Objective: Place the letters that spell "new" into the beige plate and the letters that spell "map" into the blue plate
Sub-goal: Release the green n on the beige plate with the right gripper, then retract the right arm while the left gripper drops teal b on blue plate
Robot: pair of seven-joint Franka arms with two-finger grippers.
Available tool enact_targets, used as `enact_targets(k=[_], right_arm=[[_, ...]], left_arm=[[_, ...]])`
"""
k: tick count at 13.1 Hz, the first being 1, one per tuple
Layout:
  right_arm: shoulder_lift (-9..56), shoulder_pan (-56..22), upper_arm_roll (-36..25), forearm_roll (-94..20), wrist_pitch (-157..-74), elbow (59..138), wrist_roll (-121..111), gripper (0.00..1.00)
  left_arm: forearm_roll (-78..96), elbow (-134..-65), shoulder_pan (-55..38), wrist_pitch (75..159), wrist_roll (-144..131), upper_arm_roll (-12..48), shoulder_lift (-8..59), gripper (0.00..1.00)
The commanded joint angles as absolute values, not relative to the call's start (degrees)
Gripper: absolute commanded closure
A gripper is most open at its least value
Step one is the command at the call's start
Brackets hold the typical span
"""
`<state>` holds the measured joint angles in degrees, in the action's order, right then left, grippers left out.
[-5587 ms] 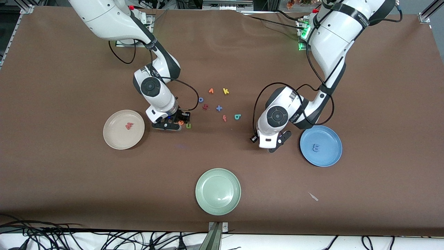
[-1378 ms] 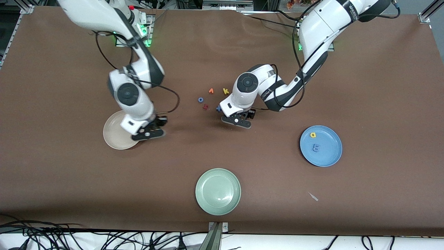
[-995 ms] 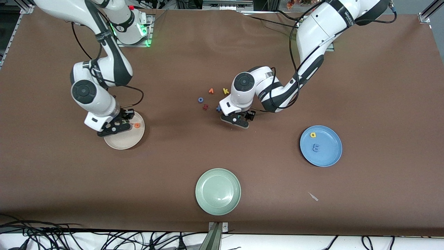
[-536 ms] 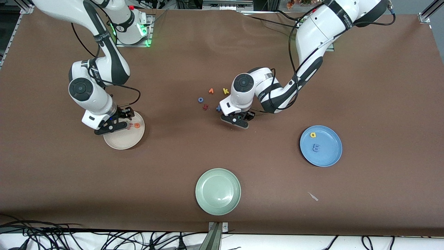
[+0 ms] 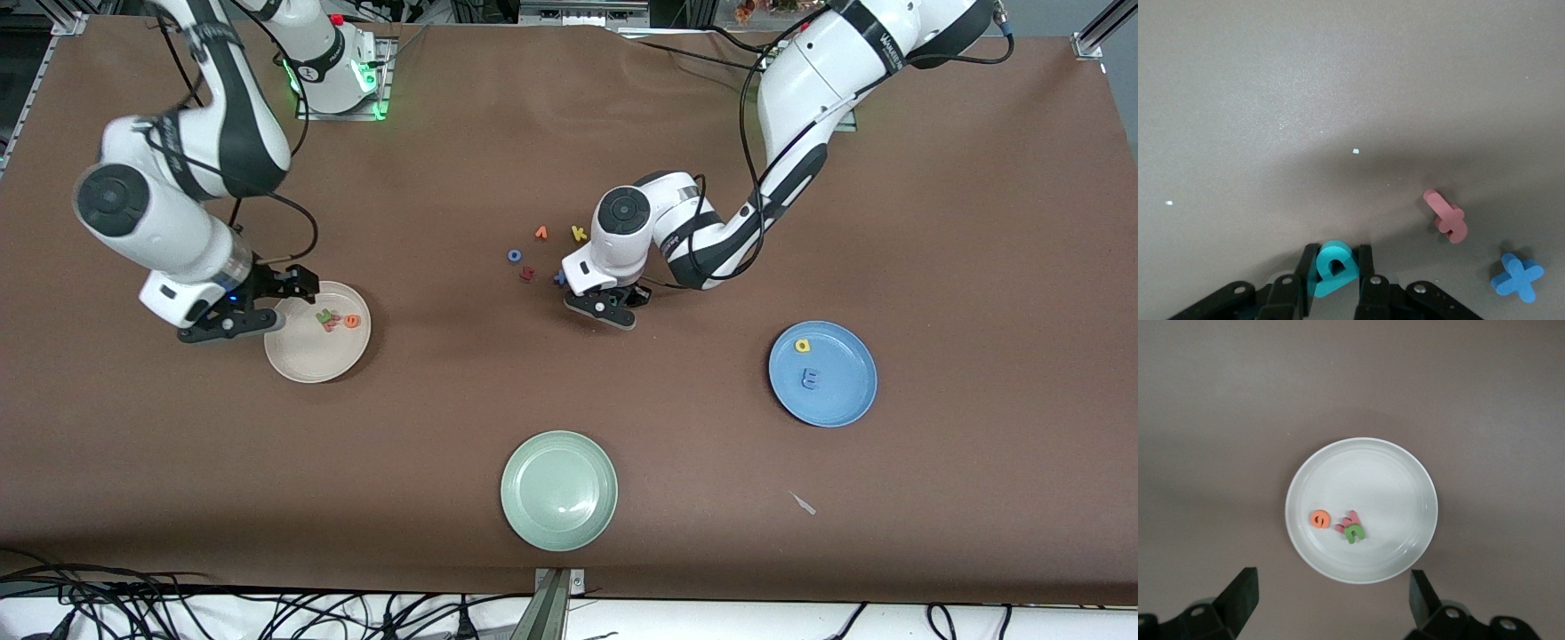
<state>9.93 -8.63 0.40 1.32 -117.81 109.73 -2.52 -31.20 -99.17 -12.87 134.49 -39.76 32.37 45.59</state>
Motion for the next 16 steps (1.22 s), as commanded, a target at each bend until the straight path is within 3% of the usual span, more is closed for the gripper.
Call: enact_targets(k=[1, 7, 16], right_arm=[[5.7, -8.9, 0.6, -0.2, -110.4, 106.2, -0.6, 0.00], [4.4, -8.6, -0.1, -0.4, -90.2, 90.5, -0.2, 0.00], [4.6, -8.5, -1.0, 0.4, -86.9, 87.1, -0.4, 0.00]], left_arm=[[-33.0, -98.6, -13.4, 134.3, -39.6, 32.2, 44.8, 0.90], [-31.8, -97.2, -3.1, 125.8, -29.5, 33.8, 38.9, 0.90], [-31.8, -96.7, 20.3, 122.6, -7.8, 37.3, 37.2, 0.91]])
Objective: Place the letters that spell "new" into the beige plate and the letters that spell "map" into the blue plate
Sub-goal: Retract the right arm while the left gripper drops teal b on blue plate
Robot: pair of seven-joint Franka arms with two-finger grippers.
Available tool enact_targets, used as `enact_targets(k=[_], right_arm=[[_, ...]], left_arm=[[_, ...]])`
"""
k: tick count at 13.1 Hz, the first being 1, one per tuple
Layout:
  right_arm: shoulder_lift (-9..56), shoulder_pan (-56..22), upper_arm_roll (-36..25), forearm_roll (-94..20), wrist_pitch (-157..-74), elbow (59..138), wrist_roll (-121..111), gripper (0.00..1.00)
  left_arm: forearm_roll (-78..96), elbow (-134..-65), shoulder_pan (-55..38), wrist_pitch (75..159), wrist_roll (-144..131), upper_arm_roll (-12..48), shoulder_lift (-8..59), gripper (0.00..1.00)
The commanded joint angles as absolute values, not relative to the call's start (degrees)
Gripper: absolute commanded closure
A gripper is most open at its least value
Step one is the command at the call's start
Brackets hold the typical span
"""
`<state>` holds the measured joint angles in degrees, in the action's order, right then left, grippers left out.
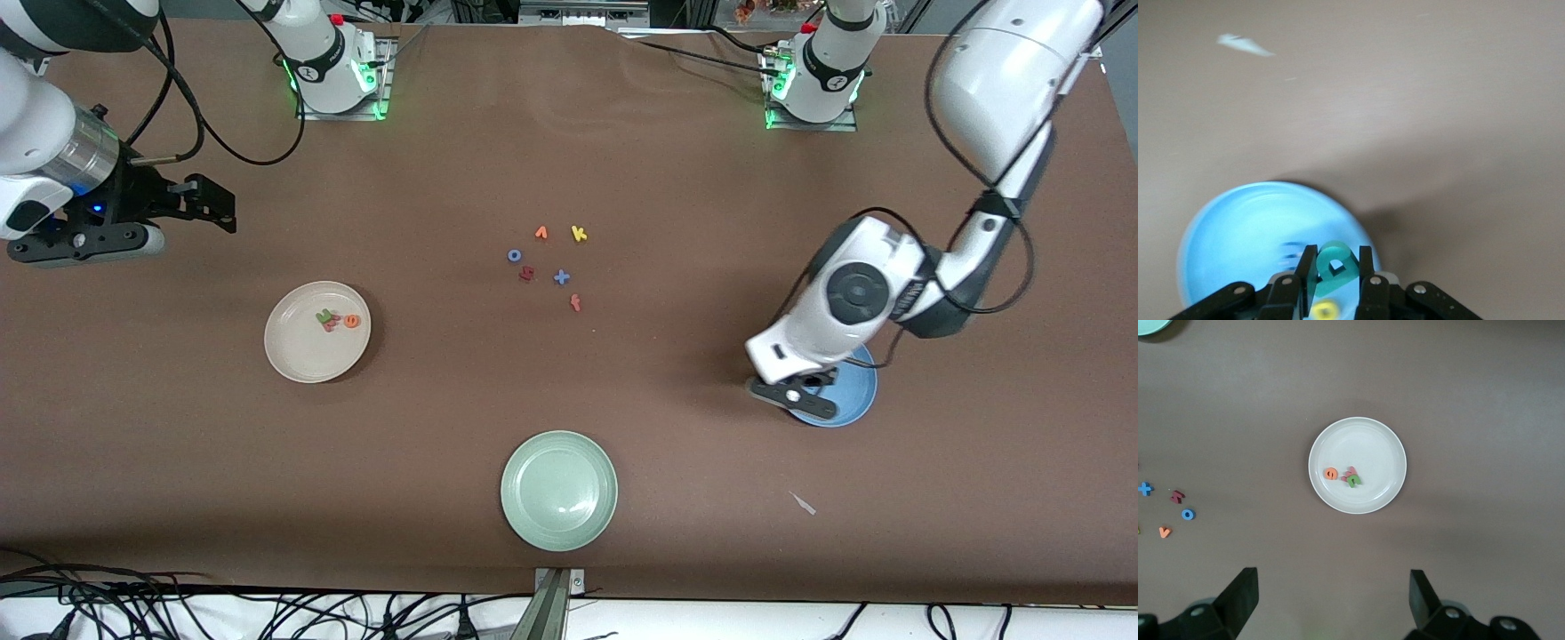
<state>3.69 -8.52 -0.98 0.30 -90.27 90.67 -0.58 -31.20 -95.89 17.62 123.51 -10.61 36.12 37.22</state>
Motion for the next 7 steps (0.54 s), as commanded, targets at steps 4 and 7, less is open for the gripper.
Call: enact_targets(k=[4, 7], right_arm=[[4.7, -8.3, -1.1, 0.3, -87.9, 86.1, 0.4, 0.00], [4.8, -8.2, -1.8, 0.2, -88.2, 85.3, -0.1, 0.00]], left_arm=[[-33.0, -97.0, 24.9, 124.6, -4.8, 35.4, 41.0, 0.89], [-32.8, -97.0, 25.8, 124.5, -4.8, 35.5, 40.7, 0.12]])
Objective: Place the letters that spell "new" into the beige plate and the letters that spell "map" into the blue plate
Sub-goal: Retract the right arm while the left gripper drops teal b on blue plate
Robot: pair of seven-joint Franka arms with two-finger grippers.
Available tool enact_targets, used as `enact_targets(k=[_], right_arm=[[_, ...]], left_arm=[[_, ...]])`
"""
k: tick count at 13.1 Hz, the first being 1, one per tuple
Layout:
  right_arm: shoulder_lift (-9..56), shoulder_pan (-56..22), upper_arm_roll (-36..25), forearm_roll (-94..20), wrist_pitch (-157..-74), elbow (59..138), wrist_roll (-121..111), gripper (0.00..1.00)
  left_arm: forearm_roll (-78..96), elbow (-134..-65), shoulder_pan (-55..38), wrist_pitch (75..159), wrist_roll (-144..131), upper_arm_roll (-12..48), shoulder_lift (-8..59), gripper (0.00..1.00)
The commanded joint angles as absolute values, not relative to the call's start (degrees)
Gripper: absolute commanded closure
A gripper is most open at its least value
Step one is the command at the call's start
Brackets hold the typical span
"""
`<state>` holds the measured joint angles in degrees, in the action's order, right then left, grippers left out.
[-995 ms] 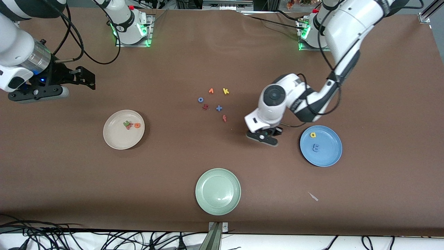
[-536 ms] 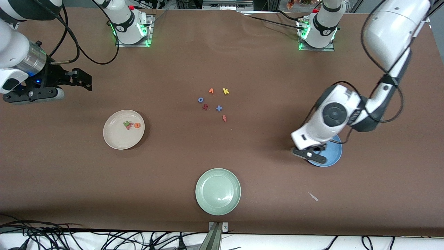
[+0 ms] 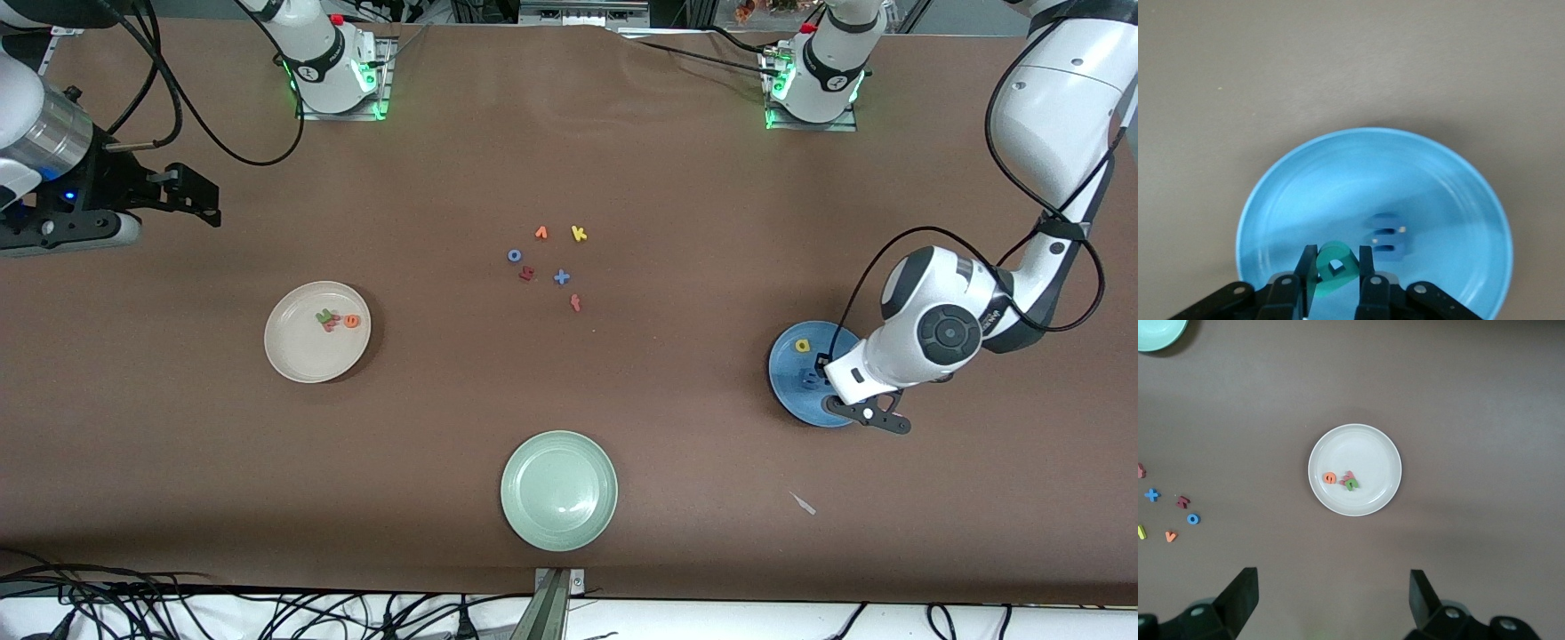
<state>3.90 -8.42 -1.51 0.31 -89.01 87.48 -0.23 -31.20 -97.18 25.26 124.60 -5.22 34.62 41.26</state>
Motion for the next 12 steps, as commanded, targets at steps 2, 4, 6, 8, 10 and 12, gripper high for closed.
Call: enact_targets(k=[2, 4, 6, 8, 10, 12], right_arm=[[4.9, -8.2, -1.8, 0.1, -87.9, 85.3, 0.1, 0.00], [5.0, -8.2, -1.8, 0.2, -87.9, 85.3, 0.1, 0.00], [5.2, -8.2, -2.3, 0.2, -87.9, 85.3, 0.1, 0.00], [5.1, -8.3, -2.3, 0.3, -87.9, 85.3, 0.2, 0.00], [5.2, -8.3, -2.3, 0.3, -87.9, 85.3, 0.1, 0.00], [5.2, -8.3, -2.3, 0.4, -88.1, 85.3, 0.1, 0.00]], left_arm=[[-32.3, -96.7, 25.8, 124.3, -4.9, 35.7, 39.2, 0.00], [-31.8, -96.2, 25.8, 124.2, -5.5, 36.1, 37.5, 0.00], [-31.8, -95.6, 25.8, 124.2, -5.4, 36.1, 33.9, 0.00], [-31.3, -94.7, 25.8, 123.1, -5.3, 36.8, 29.6, 0.00], [-24.1, -92.7, 26.0, 120.0, -5.2, 37.3, 26.1, 0.00], [-17.1, -88.4, 26.4, 113.2, -4.6, 37.1, 23.9, 0.00]])
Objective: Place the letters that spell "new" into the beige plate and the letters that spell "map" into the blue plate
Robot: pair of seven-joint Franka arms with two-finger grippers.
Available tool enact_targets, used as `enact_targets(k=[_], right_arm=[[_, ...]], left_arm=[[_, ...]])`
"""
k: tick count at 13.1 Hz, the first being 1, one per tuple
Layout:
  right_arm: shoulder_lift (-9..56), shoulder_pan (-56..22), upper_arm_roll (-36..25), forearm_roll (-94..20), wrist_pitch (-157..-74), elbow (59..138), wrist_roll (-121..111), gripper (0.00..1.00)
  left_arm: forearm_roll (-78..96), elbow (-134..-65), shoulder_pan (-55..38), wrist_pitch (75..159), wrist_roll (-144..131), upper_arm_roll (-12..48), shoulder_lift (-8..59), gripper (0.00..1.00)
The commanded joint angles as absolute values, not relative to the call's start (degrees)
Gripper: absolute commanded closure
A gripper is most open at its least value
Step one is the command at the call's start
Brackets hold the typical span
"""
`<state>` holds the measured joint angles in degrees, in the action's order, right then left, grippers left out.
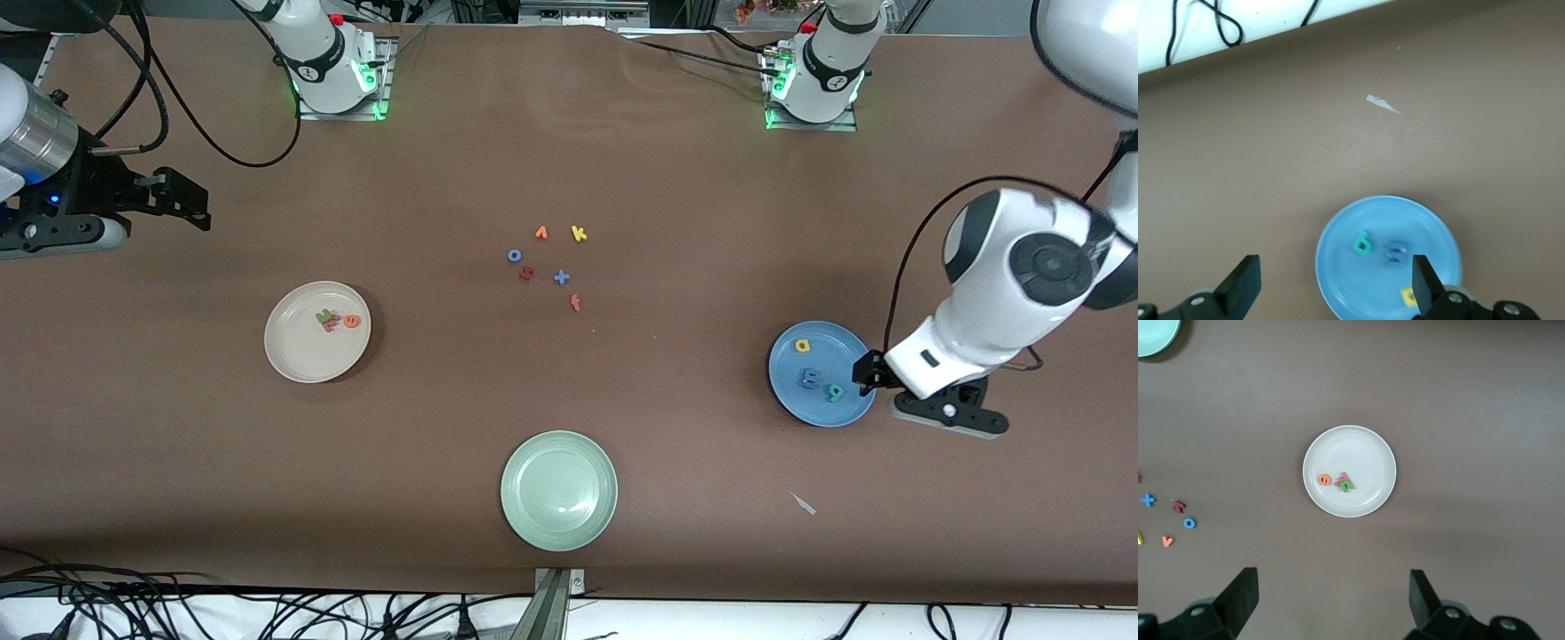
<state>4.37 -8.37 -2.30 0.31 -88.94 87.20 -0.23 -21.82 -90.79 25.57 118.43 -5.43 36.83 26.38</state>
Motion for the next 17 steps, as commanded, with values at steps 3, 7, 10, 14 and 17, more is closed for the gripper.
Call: enact_targets(k=[3, 7, 10, 14, 17], right_arm=[[5.1, -8.3, -2.2, 0.4, -88.0, 85.3, 0.2, 0.00], [5.2, -8.3, -2.3, 0.4, -88.0, 85.3, 0.2, 0.00], [5.2, -8.3, -2.3, 0.4, -88.0, 85.3, 0.2, 0.00], [5.1, -8.3, -2.3, 0.4, -88.1, 85.3, 0.2, 0.00], [5.2, -8.3, -2.3, 0.4, -88.1, 85.3, 0.2, 0.00]], left_arm=[[-8.2, -88.0, 15.7, 106.4, -2.1, 25.6, 14.6, 0.00], [-3.0, -91.9, -1.4, 104.1, 5.6, 4.5, 6.8, 0.00], [-2.9, -98.6, -4.6, 104.6, 5.3, 2.5, 0.0, 0.00], [-2.9, -101.0, -4.7, 103.9, 5.1, 2.5, -3.2, 0.00], [-2.6, -96.9, -4.3, 99.9, 5.1, 2.8, -0.8, 0.00]])
